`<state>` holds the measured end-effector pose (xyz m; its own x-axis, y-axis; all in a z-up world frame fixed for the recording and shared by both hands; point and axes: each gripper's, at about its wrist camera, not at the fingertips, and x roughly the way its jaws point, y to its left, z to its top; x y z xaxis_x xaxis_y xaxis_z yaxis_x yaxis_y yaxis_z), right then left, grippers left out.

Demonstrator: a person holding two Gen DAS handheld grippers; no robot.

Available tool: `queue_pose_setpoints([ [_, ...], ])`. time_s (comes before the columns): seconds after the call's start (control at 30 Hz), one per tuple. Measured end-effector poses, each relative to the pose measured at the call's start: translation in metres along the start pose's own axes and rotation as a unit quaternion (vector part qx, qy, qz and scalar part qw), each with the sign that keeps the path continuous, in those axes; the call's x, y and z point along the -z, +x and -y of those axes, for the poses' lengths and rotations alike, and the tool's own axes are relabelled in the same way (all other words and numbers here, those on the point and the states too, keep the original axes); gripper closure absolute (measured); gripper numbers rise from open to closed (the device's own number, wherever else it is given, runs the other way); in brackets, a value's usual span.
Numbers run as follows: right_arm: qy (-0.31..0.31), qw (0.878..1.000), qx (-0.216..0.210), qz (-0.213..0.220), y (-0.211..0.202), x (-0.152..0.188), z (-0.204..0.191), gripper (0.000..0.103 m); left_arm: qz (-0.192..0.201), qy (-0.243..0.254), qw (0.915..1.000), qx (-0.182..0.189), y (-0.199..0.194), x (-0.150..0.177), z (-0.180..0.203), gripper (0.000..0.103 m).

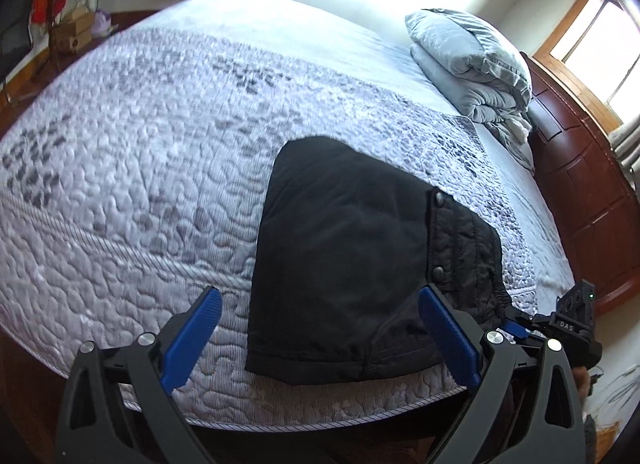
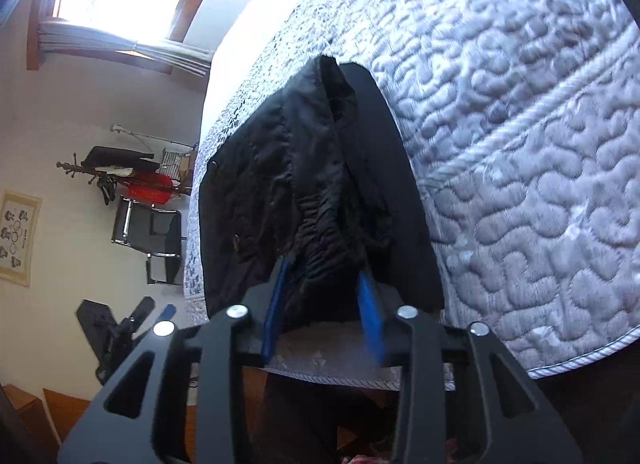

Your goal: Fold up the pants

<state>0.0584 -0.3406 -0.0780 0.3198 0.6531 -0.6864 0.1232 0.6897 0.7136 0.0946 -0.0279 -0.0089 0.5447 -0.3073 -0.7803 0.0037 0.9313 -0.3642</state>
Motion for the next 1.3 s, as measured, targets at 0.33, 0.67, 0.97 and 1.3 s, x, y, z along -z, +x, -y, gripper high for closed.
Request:
queue_pose_setpoints([
  [0.33,-0.083,0.994,0.037,0.058,-0.033,-0.038,-0.040,0.022,0.051,0.073,0.9960,-0.005,-0.030,-0.029,0.040,0.004],
  [0.67,-0.095,0.992,0.078,0.011,0.013,-0.065,-0.026,0.020,0.057,0.097,0.9933,-0.025,-0.013,-0.050,0.044,0.004],
  [0.97,-0.068,0.994,0.079,-0.026,0.048,-0.067,0.002,0.020,-0.047,0.041,0.9979,-0.017,0.068,-0.047,-0.007,0.004],
  [1.3,-0.071,0.995,0.060,-0.037,0.054,-0.069,0.006,0.017,-0.108,-0.050,0.9909,0.061,0.100,-0.024,-0.057,0.004],
])
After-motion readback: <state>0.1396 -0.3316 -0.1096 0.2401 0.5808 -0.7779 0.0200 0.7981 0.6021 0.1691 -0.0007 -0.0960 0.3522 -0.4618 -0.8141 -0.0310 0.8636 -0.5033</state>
